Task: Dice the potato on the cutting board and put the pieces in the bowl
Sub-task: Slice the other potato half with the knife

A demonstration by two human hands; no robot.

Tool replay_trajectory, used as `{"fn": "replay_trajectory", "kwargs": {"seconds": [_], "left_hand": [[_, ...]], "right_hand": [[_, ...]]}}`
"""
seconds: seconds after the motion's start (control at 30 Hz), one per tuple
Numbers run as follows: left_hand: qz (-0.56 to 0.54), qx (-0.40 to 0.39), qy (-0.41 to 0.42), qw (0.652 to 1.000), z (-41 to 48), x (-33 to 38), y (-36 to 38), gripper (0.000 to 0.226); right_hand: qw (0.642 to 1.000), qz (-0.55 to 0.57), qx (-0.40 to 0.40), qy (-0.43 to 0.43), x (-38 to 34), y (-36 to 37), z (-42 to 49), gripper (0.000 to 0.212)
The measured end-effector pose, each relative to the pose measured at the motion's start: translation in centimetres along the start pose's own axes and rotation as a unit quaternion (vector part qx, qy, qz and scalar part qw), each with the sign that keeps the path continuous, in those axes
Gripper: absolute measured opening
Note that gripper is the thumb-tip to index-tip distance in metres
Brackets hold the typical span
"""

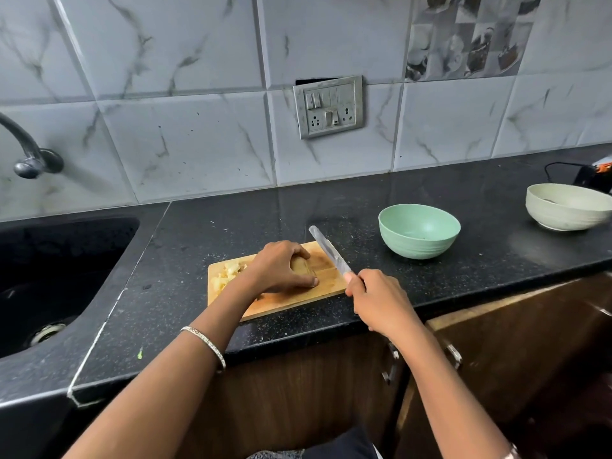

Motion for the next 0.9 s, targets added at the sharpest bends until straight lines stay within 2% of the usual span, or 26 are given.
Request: {"fn": "replay_trajectory", "kwargs": {"seconds": [0.13,0.27,0.37,0.6,0.77,0.9], "left_hand": [[-0.004,-0.012,0.000,1.000,0.1,-0.3,0.1,0.065],[-0.026,-0.003,-0.003,1.000,-0.2,-0.6,0.0,0.064],[-0.050,0.017,-0.011,0.999,-0.5,-0.7,0.0,0.061],[-0.100,0.021,-0.036,0.994,-1.6,-1.4,-0.5,0.091],[-0.138,0.056,-0.039,0.988,-2.5,-1.7,-1.7,0.075],[-0.174,0.070,-0.038,0.982,-3.2,-1.5,-1.9,0.060]], "right_hand": [[1.000,-0.026,0.009,-0.003,-0.4,0.3,0.5,0.040],[0.999,-0.044,0.024,-0.018,-1.2,0.5,-0.2,0.022],[0.997,-0.058,0.016,-0.039,-2.1,1.2,-1.4,0.025],[0.997,-0.039,0.007,-0.068,-4.0,2.0,-1.9,0.033],[0.997,-0.025,0.021,-0.076,-4.6,1.3,-1.6,0.051],[0.996,-0.018,0.041,-0.081,-4.7,0.9,-1.7,0.051]]}}
Point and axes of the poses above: each hand's wrist, its own z-axis towards the middle knuckle, its own y-axis out of the palm, x = y × z, the point moved 8 cm from there along z, towards the middle knuckle, and after that the axes turned 8 degrees about -z, right-handed, at the moved point
